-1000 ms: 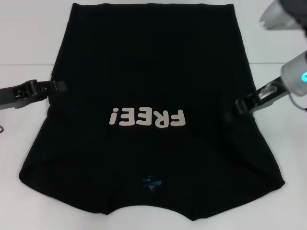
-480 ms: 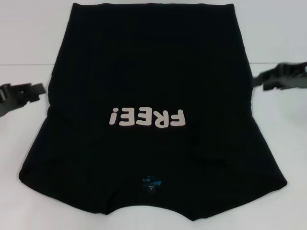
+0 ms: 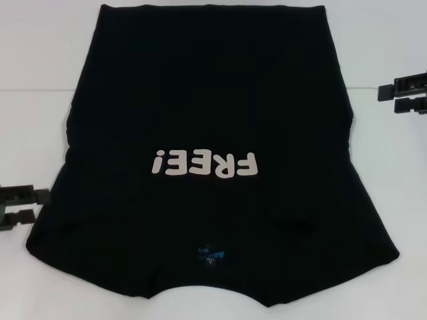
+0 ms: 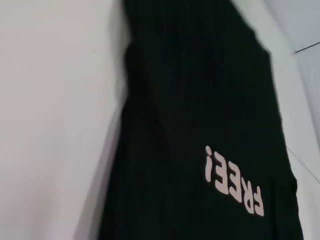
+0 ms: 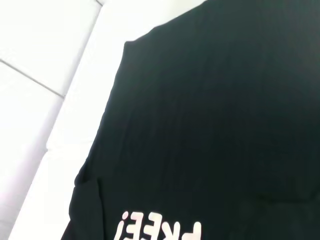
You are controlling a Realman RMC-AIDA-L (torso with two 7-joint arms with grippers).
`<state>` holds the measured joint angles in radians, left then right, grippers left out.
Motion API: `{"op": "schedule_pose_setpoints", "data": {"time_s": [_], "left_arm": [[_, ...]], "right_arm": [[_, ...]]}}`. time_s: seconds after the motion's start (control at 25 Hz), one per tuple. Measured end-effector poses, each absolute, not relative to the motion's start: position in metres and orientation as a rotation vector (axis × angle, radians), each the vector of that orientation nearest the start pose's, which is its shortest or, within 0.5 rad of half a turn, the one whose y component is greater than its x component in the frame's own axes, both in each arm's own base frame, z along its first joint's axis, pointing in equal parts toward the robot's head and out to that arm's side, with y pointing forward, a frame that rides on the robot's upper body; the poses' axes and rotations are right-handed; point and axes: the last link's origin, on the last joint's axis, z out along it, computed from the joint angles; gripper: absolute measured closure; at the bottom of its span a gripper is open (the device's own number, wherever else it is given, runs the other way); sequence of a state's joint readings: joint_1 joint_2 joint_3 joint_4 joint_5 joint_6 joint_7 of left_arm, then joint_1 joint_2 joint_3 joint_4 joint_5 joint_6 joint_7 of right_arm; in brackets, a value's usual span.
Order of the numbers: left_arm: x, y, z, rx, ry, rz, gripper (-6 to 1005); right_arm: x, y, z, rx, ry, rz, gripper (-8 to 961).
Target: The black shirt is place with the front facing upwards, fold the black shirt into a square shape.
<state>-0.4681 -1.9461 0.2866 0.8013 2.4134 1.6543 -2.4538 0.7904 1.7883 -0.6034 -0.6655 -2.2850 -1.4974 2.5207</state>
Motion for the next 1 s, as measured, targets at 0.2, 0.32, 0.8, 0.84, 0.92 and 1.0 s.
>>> {"op": "schedule_pose_setpoints", "data": {"time_s": [0.2, 0.32, 0.8, 0.84, 0.92, 1.0], "left_arm": [[-0.362, 0.294, 0.104, 2.231, 2.542, 0.75, 389], [-0.368, 0.291, 0.102, 2.216, 2.586, 0.711, 348], [-0.38, 0.293, 0.088, 2.199, 2.668, 0.632, 399], [-0.381, 0.294, 0.088, 2.205, 2.673, 0.62, 399], [-0.381, 0.295, 0.087, 2.211, 2.677, 0.611, 399], [-0.381, 0.296, 0.087, 2.213, 2.68, 0.611, 399]], "right_arm": [[0.242, 0.426, 0.119, -2.215, 1.697, 0.435, 326], [0.241, 0.426, 0.118, -2.215, 1.695, 0.435, 326], [0.242, 0.426, 0.117, -2.213, 1.697, 0.434, 326], [0.242, 0.426, 0.117, -2.212, 1.697, 0.434, 326], [0.242, 0.426, 0.117, -2.212, 1.697, 0.434, 326], [0.242, 0.426, 0.117, -2.212, 1.697, 0.434, 326]]}}
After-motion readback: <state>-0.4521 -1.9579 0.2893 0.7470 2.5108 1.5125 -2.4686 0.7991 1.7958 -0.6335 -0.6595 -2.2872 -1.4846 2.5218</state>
